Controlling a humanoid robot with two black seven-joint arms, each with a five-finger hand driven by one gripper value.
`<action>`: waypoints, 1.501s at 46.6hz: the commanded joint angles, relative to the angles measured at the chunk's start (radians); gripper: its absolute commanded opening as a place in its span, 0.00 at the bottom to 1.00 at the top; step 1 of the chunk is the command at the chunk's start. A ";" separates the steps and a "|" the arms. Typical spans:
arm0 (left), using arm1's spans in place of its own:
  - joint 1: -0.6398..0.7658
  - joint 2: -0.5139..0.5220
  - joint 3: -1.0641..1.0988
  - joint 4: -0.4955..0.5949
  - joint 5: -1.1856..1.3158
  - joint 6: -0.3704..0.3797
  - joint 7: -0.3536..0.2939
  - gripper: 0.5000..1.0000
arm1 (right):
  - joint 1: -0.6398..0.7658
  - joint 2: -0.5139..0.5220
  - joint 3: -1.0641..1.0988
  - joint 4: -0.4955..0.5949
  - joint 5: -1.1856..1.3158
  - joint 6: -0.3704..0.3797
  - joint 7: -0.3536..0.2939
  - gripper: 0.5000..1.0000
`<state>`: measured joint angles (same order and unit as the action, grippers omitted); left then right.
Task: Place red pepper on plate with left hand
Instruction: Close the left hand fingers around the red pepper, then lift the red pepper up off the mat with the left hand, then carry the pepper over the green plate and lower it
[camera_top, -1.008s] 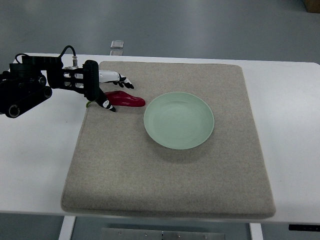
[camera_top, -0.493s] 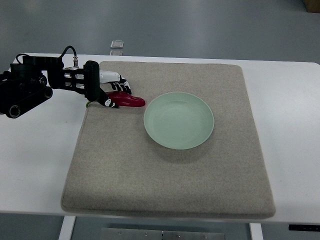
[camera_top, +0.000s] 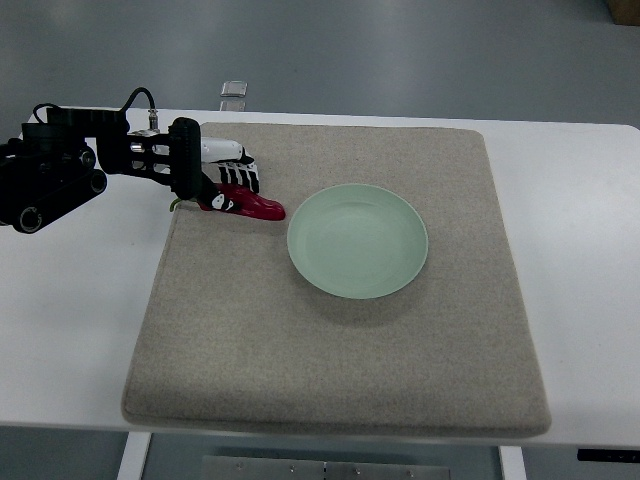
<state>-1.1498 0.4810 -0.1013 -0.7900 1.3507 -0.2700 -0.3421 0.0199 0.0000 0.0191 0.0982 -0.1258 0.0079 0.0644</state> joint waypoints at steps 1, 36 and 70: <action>-0.007 0.001 -0.002 0.000 -0.002 0.002 0.000 0.14 | 0.000 0.000 -0.001 0.000 0.000 0.000 0.000 0.86; -0.048 0.011 -0.012 -0.002 -0.034 0.011 0.000 0.00 | 0.000 0.000 -0.001 0.000 0.000 0.000 0.000 0.86; -0.186 0.021 -0.077 -0.110 -0.145 -0.005 -0.005 0.00 | 0.000 0.000 -0.001 0.000 0.000 0.000 0.000 0.86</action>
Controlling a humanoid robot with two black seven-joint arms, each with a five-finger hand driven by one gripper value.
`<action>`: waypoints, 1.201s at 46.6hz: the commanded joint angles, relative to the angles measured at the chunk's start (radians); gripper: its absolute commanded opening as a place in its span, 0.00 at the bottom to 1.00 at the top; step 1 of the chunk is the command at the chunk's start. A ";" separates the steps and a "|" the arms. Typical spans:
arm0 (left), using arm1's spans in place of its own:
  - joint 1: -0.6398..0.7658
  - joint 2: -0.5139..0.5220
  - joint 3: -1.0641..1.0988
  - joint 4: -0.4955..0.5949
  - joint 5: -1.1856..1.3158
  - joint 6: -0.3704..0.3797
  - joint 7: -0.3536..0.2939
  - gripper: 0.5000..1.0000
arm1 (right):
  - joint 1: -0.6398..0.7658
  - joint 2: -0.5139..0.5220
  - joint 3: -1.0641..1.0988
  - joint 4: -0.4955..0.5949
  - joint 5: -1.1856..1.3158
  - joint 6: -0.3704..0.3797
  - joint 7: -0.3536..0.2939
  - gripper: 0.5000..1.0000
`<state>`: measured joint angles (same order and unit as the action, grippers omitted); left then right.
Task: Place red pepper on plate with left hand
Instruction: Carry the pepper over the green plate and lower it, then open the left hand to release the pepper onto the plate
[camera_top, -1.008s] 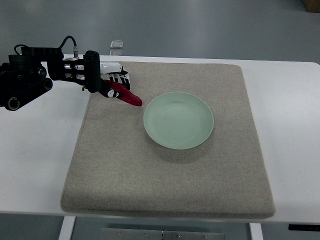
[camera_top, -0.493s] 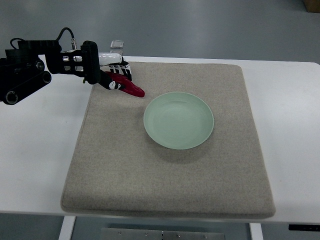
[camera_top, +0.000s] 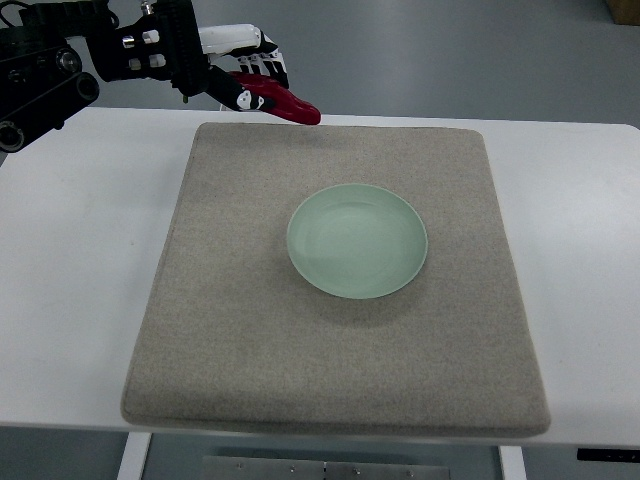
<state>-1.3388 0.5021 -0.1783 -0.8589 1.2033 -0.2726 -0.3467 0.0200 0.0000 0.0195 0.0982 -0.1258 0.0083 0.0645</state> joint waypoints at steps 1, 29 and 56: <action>0.006 0.001 0.000 -0.055 0.002 -0.002 0.000 0.00 | 0.000 0.000 -0.001 0.000 0.000 -0.001 0.000 0.86; 0.181 -0.135 0.023 -0.138 0.016 0.012 0.002 0.00 | 0.000 0.000 0.000 0.000 0.000 0.001 0.000 0.86; 0.231 -0.183 0.022 -0.078 -0.002 0.010 0.003 0.98 | 0.000 0.000 -0.001 0.000 0.000 -0.001 0.000 0.86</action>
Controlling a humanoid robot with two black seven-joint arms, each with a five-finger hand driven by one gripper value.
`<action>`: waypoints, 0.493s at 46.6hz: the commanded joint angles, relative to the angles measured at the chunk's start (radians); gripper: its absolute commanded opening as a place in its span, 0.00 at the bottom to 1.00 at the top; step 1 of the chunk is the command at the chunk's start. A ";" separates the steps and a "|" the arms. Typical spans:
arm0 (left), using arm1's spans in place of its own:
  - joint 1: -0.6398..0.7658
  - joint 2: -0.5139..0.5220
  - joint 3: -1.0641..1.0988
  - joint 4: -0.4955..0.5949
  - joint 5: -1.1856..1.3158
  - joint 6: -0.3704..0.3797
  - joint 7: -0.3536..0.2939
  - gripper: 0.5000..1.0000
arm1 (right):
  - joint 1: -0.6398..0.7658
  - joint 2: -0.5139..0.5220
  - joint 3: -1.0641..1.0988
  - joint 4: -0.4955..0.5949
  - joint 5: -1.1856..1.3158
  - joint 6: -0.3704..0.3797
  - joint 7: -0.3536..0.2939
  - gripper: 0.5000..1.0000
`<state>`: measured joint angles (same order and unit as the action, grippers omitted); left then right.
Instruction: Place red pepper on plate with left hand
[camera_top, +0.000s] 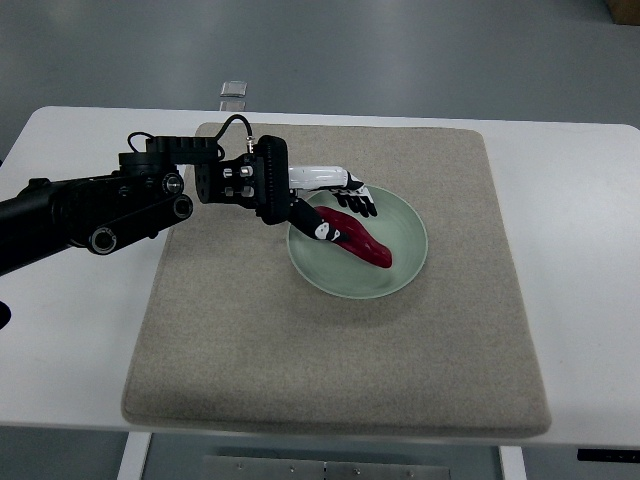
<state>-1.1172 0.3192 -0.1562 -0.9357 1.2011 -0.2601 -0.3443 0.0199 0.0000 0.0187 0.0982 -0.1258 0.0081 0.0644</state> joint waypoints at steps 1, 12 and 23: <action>0.010 0.001 -0.002 -0.002 -0.002 -0.002 0.001 0.98 | 0.000 0.000 0.001 0.000 0.000 0.000 0.000 0.86; 0.011 0.014 -0.061 0.003 -0.070 -0.001 0.001 0.99 | 0.000 0.000 0.001 0.000 0.000 0.000 0.000 0.86; 0.000 0.060 -0.141 0.040 -0.328 -0.010 0.002 0.99 | 0.000 0.000 0.001 0.000 0.000 0.001 0.000 0.86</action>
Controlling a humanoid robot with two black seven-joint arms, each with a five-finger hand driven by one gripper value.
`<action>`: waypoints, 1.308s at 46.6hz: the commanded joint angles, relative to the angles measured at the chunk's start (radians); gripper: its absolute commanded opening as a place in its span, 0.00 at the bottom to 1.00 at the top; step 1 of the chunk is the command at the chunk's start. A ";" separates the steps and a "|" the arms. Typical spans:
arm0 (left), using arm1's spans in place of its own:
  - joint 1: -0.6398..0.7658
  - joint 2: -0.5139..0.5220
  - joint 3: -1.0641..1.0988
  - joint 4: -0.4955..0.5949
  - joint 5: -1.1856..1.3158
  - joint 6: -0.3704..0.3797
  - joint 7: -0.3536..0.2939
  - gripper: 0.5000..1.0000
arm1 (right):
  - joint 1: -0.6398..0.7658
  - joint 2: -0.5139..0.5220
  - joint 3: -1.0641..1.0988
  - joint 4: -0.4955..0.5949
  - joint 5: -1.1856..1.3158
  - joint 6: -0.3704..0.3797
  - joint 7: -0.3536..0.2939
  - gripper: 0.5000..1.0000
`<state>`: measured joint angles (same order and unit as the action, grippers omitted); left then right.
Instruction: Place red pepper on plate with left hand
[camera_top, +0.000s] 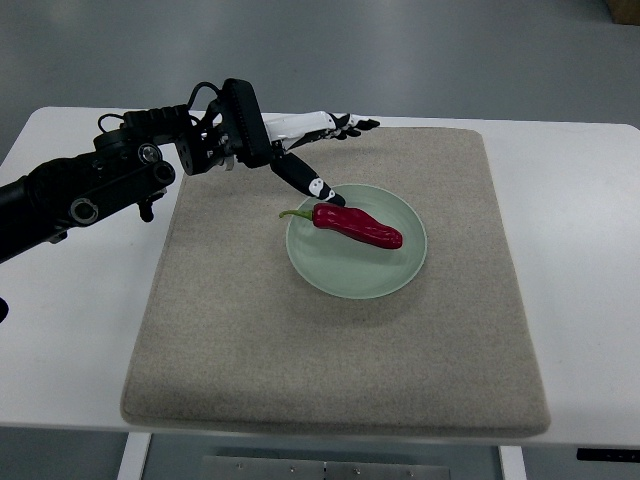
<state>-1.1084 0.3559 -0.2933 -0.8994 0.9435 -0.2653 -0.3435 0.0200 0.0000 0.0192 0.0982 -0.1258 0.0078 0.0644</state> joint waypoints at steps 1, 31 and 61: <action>-0.010 0.032 -0.004 0.004 -0.096 -0.006 0.001 0.99 | 0.000 0.000 -0.001 0.000 0.000 0.001 0.000 0.86; 0.094 0.205 -0.006 0.040 -0.948 -0.193 0.107 0.99 | 0.000 0.000 0.001 0.000 0.000 0.000 0.000 0.86; 0.182 0.250 -0.018 0.054 -1.197 -0.305 0.228 0.99 | -0.003 0.000 0.002 0.031 -0.006 0.012 0.000 0.86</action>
<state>-0.9266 0.6026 -0.3030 -0.8444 -0.2543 -0.5681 -0.1150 0.0199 0.0000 0.0215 0.1156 -0.1313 0.0201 0.0644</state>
